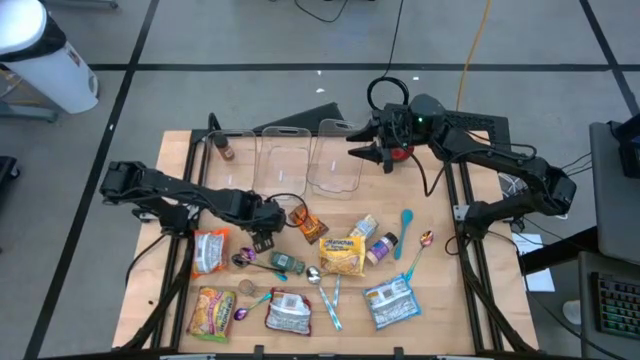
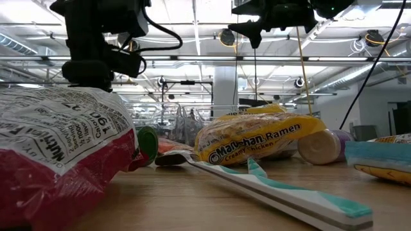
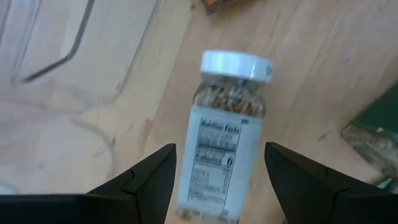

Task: Pick & Place Food Item
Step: Put the white spice bottle into the left transparent bin

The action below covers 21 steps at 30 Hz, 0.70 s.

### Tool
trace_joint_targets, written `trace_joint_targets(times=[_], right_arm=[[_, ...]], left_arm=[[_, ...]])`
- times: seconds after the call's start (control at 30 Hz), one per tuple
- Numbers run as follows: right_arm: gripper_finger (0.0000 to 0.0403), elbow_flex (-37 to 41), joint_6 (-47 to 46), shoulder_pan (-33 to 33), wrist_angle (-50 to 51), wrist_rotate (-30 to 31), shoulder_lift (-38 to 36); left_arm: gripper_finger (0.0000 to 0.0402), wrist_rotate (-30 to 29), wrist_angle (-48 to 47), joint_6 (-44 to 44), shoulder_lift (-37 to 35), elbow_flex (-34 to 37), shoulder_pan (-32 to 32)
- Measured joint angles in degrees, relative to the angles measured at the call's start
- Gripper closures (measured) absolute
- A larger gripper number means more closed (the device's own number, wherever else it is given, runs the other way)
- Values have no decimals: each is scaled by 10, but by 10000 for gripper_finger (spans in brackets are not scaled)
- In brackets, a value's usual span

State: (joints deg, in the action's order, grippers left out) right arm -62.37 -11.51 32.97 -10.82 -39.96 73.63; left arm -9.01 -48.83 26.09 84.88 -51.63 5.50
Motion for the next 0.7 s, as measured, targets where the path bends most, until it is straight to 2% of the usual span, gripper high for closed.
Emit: trace_joint_targets(times=[0.2, 0.43, 0.7], right_arm=[[183, 0, -11, 0, -1, 13, 0], [183, 0, -11, 0, -1, 27, 0], [183, 0, -13, 0, -4, 28, 0]], left_arm=[[151, 6, 48, -5, 0, 28, -1], [151, 43, 91, 11, 0, 59, -9], [151, 63, 97, 23, 0, 67, -14]])
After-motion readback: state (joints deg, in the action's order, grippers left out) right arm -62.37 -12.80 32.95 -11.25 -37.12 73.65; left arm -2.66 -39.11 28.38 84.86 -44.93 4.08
